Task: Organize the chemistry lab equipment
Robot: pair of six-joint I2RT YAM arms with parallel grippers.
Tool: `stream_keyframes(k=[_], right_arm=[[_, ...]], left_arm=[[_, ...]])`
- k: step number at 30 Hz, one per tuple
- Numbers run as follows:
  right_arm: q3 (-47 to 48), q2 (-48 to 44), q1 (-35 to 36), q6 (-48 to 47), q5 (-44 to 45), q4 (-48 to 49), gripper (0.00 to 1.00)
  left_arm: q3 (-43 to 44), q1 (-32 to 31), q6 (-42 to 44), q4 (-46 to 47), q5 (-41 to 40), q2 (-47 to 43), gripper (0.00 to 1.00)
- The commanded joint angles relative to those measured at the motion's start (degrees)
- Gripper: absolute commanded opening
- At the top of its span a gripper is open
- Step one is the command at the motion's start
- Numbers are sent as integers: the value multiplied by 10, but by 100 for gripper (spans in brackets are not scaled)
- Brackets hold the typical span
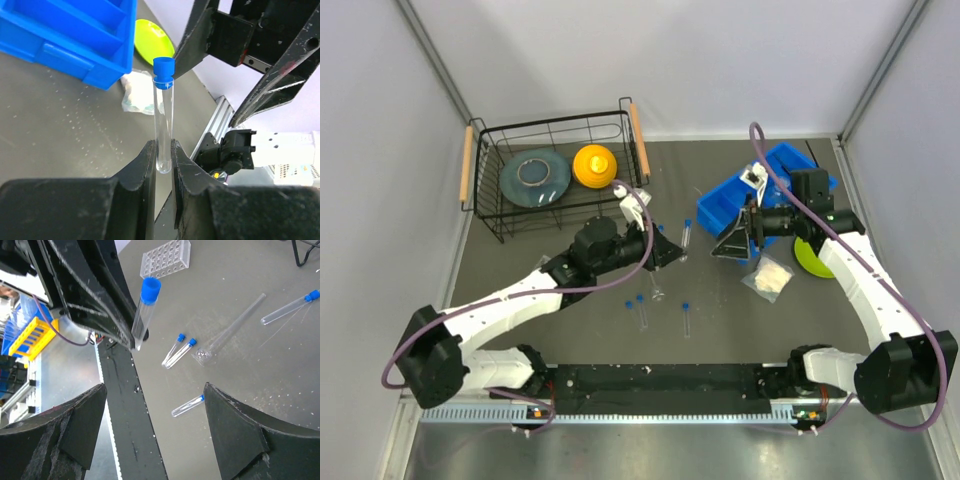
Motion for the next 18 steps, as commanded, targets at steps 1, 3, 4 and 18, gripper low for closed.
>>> stream_keyframes(k=[1,3,4,18], right_arm=[[16,-5,3,97,-15,80,79],[7,-9,4,132,-15,110,79],[4,-11,4,150,-15,120,79],[-26,2,36,253,0,207,77]], left_arm=[[31,-20,-32,78,2,27,11],[34,-28,-39,88,-1,37,10],[35,-29,-45,98,-2,40,11],[37,-44,-88,130,-21,64,11]])
